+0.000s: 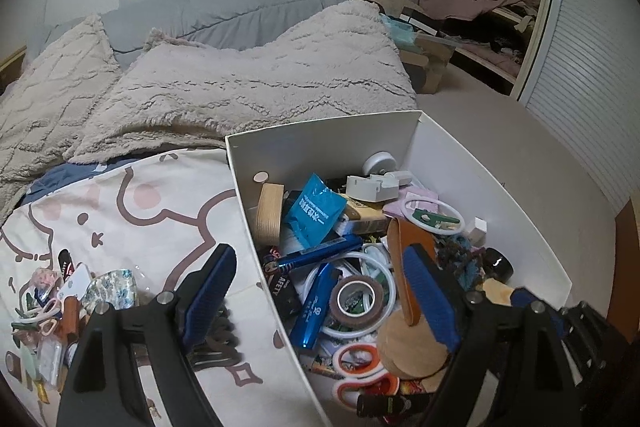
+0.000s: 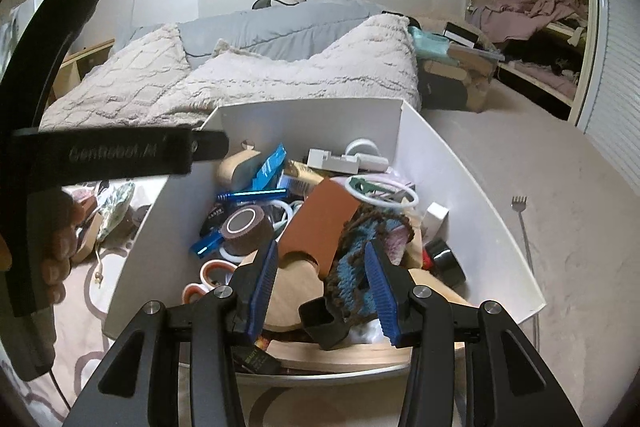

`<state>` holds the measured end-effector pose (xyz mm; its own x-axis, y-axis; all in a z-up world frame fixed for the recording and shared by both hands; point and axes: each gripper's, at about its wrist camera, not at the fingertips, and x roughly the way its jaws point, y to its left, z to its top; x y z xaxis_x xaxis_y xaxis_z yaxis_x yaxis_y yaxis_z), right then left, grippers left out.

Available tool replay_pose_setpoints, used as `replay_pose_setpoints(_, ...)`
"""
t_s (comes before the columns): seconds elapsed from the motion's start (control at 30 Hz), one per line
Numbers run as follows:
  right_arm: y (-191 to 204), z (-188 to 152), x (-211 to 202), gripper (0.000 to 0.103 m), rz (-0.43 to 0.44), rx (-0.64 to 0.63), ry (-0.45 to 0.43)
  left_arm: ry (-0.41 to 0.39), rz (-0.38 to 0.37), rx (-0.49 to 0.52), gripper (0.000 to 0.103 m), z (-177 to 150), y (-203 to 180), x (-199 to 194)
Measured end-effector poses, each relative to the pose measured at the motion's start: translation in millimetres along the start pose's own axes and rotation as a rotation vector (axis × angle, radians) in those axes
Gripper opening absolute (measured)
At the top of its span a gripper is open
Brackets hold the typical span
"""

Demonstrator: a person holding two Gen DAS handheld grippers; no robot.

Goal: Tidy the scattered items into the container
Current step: 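Withdraw the left tool from the box back toward the bed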

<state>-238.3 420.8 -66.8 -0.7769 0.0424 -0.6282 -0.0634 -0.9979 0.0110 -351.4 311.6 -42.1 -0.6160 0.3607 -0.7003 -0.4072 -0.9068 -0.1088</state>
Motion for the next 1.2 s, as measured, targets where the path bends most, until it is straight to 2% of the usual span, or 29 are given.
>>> replay_pose_setpoints(0.23,0.9,1.4,-9.3,0.046,-0.007,0.007,-0.001,-0.012,0.002,0.011,0.086,-8.0,6.2,-17.0)
replay_pose_setpoints(0.37,2.4,0.2,-14.2,0.046,-0.015,0.007,0.000,-0.026,0.010,0.012,0.093,-14.0,12.4,-28.6)
replay_pose_setpoints(0.57,2.5,-1.1,-19.0,0.046,-0.025,0.026,0.003,-0.041,0.021,0.024,0.094,-24.5,23.2,-43.0)
replay_pose_setpoints(0.63,0.6,-2.0,-19.7,0.058,-0.033,0.041,0.006,-0.044,0.026,0.025,0.098,-28.2,25.6,-46.6)
replay_pose_setpoints(0.67,-0.3,-2.4,-20.6,0.070,-0.036,0.048,0.002,-0.049,0.028,0.027,0.100,-30.4,27.2,-49.0)
replay_pose_setpoints(0.7,-1.0,-3.0,-22.1,0.075,-0.041,0.054,-0.005,-0.053,0.028,0.029,0.100,-32.5,28.4,-51.3)
replay_pose_setpoints(0.77,-1.8,-3.6,-25.0,0.076,-0.056,0.060,-0.015,-0.059,0.030,0.036,0.101,-36.1,30.6,-55.8)
replay_pose_setpoints(0.83,-2.8,-4.1,-27.6,0.086,-0.072,0.070,-0.021,-0.068,0.034,0.040,0.102,-39.4,33.6,-60.8)
replay_pose_setpoints(0.9,-3.6,-4.6,-30.3,0.100,-0.084,0.082,-0.028,-0.079,0.038,0.042,0.103,-42.0,36.8,-66.0)
replay_pose_setpoints(1.0,-4.2,-4.4,-32.9,0.103,-0.092,0.094,-0.030,-0.094,0.044,0.041,0.103,-45.3,42.9,-73.5)
replay_pose_setpoints(1.2,0.9,-5.0,-34.5,0.103,-0.077,0.098,-0.026,-0.115,0.066,0.043,0.103,-51.6,58.1,-89.2)
